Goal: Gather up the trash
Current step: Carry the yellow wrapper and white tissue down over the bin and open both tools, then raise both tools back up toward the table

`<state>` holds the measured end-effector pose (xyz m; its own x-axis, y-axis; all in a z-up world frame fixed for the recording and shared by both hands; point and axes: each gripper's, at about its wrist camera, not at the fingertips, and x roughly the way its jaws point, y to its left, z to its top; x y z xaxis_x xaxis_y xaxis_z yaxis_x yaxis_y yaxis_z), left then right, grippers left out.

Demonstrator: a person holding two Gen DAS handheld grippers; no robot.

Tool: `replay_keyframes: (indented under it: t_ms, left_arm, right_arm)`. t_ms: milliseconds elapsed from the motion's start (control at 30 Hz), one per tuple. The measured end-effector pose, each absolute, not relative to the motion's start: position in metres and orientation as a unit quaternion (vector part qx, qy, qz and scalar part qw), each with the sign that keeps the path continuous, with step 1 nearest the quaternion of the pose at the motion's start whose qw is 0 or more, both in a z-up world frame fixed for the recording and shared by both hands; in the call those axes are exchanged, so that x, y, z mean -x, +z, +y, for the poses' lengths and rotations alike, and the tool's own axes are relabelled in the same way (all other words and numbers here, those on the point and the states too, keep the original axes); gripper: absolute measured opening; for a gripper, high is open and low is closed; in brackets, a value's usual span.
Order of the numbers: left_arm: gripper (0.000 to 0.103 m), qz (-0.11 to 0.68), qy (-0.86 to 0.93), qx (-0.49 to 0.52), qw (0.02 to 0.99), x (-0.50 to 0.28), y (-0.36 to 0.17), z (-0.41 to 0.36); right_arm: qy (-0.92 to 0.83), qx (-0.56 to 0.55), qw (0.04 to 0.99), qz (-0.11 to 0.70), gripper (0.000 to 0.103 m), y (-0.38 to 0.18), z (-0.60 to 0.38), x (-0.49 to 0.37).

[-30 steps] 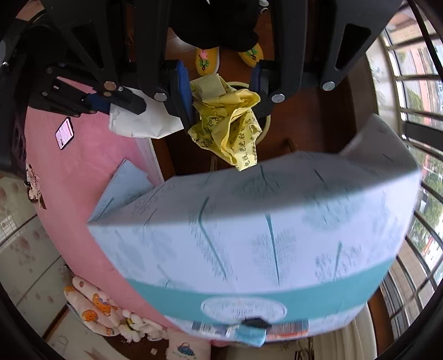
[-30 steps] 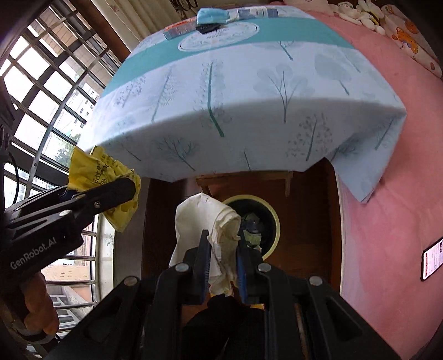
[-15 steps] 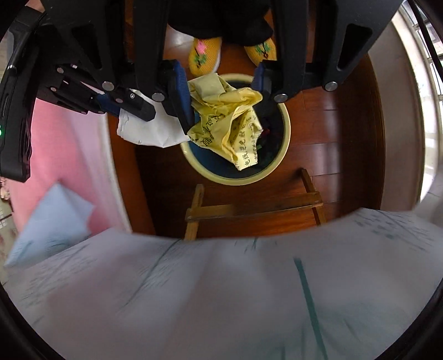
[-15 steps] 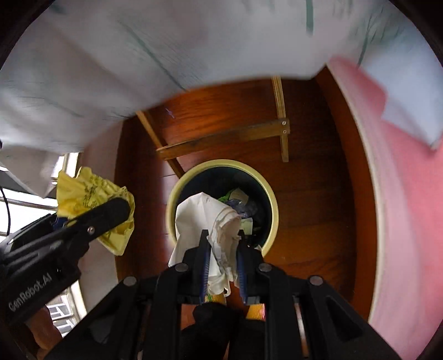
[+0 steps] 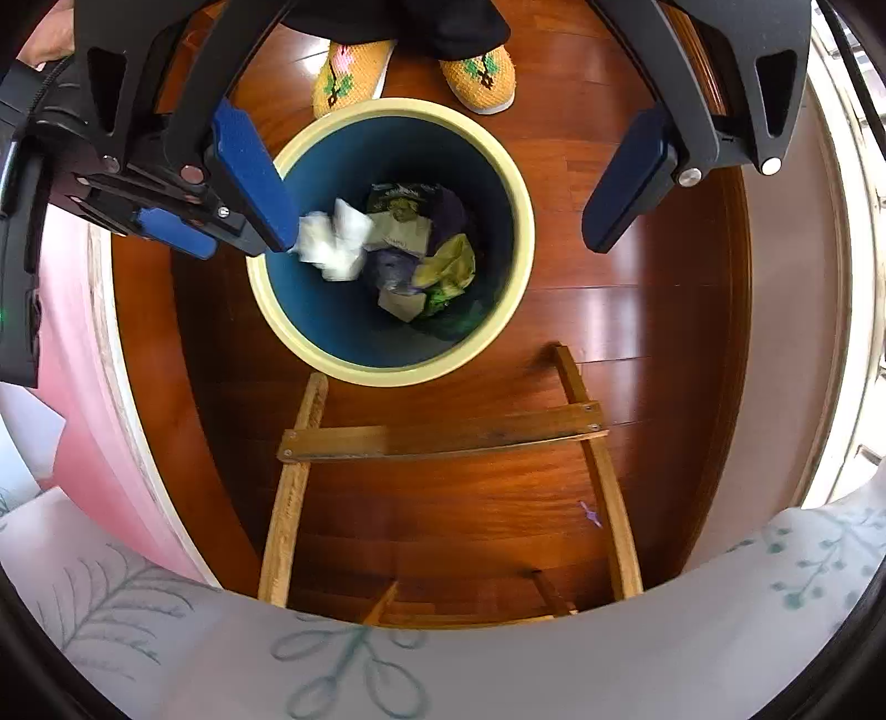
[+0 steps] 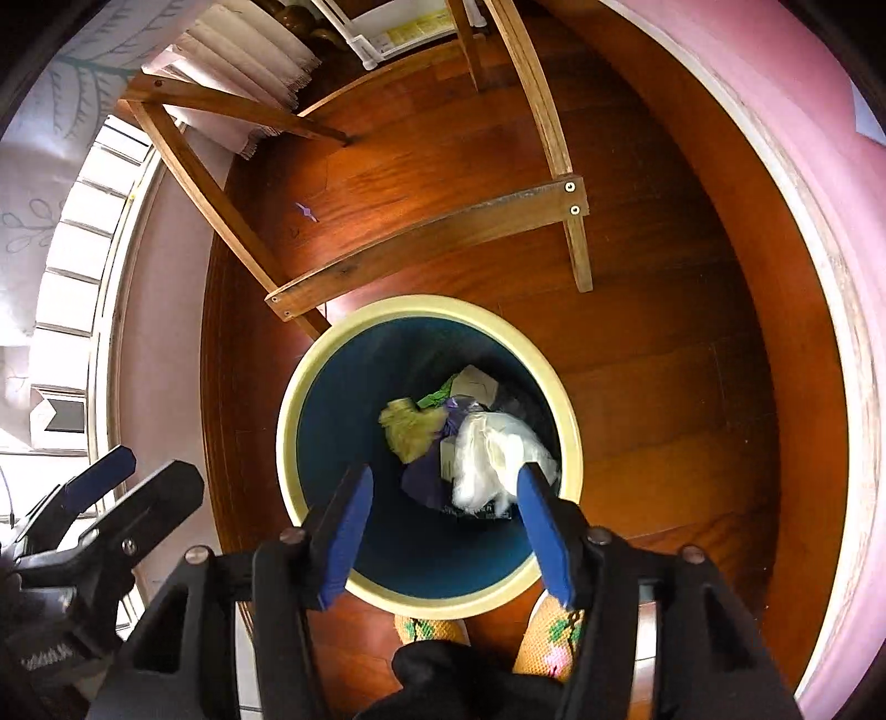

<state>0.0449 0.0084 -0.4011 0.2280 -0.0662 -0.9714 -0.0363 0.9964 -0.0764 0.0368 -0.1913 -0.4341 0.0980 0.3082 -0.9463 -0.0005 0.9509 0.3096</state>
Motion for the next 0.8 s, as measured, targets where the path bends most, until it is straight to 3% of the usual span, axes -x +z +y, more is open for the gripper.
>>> replay_keyframes:
  t_ms: [367, 800]
  left_arm:
    - [0.101, 0.608, 0.001, 0.038, 0.793, -0.043, -0.356, 0.021]
    - [0.101, 0.592, -0.006, 0.049, 0.805, -0.027, -0.222, 0.031]
  right_arm:
    - [0.104, -0.099, 0.737, 0.66, 0.056, -0.403, -0.186, -0.038]
    - [0.119, -0.103, 0.745, 0.649, 0.061, -0.284, -0.185, -0.026]
